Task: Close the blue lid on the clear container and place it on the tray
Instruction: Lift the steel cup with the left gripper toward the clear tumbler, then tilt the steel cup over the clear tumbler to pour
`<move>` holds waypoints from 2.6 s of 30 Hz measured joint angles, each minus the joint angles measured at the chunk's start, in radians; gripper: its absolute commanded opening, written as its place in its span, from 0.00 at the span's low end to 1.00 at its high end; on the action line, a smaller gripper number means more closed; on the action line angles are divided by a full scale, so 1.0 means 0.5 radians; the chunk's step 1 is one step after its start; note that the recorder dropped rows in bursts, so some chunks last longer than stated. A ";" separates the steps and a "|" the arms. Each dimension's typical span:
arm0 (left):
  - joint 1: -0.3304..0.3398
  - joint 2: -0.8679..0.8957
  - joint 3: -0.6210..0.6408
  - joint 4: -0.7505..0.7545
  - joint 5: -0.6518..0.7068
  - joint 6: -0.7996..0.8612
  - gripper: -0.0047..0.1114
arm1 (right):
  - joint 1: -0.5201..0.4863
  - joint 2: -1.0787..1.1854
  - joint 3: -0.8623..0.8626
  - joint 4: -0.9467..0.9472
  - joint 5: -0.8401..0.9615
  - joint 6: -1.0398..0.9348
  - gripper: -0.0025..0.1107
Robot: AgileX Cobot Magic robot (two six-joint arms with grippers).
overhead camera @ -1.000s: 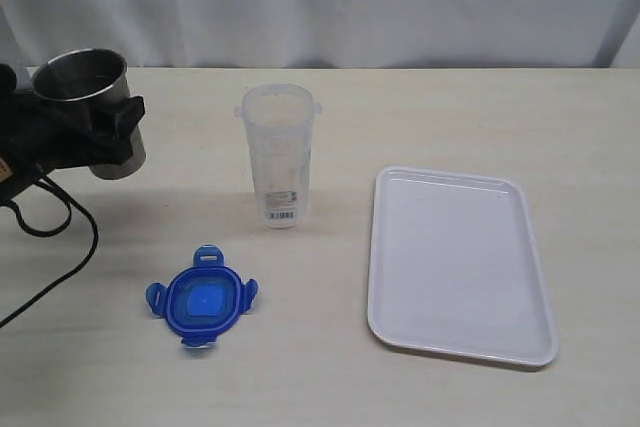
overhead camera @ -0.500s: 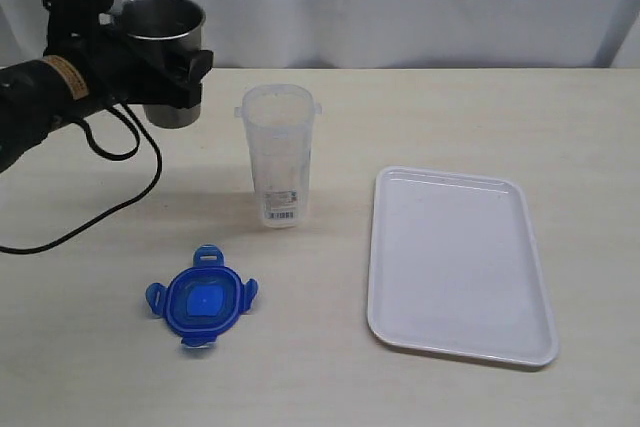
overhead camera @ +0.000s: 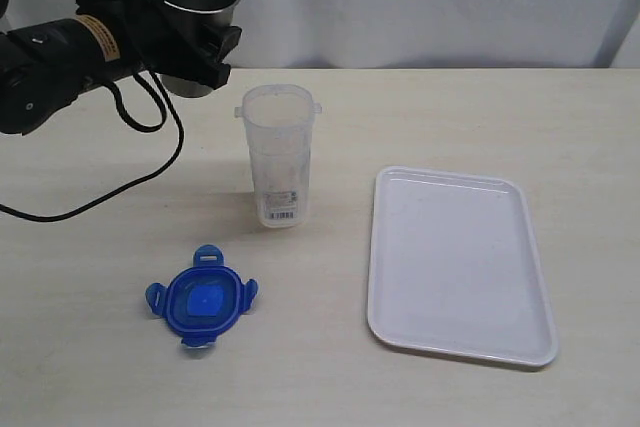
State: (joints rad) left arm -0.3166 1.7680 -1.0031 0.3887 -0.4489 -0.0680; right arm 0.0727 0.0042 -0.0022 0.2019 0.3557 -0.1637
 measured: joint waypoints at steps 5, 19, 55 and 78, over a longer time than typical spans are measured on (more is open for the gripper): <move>-0.021 0.024 0.000 0.000 0.009 0.085 0.04 | 0.000 0.000 0.000 0.000 0.000 0.000 0.06; -0.039 0.024 0.000 0.154 -0.003 0.365 0.04 | 0.000 0.000 0.000 0.000 0.000 0.000 0.06; -0.039 0.024 0.000 0.157 -0.007 0.918 0.04 | 0.000 0.000 0.000 0.000 0.000 0.000 0.06; -0.039 0.024 0.000 0.157 0.005 1.057 0.04 | 0.000 0.000 0.000 0.000 0.000 0.000 0.06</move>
State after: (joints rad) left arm -0.3360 1.7800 -1.0031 0.4672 -0.4463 0.4607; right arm 0.0727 0.0042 -0.0022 0.2019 0.3557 -0.1637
